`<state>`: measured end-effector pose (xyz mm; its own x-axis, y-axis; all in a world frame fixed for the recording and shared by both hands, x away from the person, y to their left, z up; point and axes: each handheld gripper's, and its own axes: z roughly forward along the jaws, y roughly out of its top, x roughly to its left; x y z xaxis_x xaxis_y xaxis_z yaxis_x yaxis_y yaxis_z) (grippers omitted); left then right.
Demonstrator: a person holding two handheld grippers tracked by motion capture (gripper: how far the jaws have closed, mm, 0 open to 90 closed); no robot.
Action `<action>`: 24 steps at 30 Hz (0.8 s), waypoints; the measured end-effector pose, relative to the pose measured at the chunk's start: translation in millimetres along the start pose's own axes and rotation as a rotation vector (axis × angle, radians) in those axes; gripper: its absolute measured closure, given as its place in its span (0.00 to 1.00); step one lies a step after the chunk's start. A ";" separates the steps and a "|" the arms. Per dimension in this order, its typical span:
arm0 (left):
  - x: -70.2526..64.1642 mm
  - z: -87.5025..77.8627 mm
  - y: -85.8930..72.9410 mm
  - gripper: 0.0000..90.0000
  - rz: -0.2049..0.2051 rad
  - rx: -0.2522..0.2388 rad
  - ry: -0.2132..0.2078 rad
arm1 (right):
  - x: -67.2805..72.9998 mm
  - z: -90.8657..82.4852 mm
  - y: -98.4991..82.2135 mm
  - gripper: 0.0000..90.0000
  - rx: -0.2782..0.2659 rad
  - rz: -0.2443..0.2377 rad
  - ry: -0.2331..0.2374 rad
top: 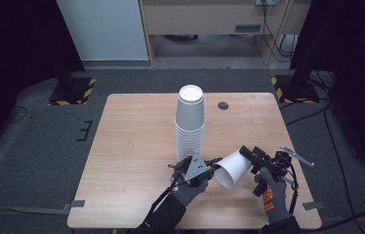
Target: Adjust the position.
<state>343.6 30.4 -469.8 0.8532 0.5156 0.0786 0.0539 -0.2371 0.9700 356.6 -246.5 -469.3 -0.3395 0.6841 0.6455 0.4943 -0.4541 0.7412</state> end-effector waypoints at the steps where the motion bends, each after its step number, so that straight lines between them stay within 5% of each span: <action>1: 1.0 -2.7 0.6 0.95 -0.002 0.000 -0.002 | -0.7 -0.2 0.5 0.13 -0.005 -0.010 -0.008; 8: 6.7 -22.9 3.5 0.95 -0.016 0.016 -0.023 | -6.7 -3.3 6.2 0.14 -0.021 -0.060 -0.067; 24: 23.6 -67.8 -7.7 0.95 -0.048 0.065 -0.045 | -15.2 -4.2 7.8 0.14 0.018 -0.294 -0.220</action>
<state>328.2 100.2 -459.8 0.8715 0.4901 0.0206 0.1277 -0.2671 0.9552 362.2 -262.9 -472.6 -0.2897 0.8912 0.3492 0.4160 -0.2113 0.8845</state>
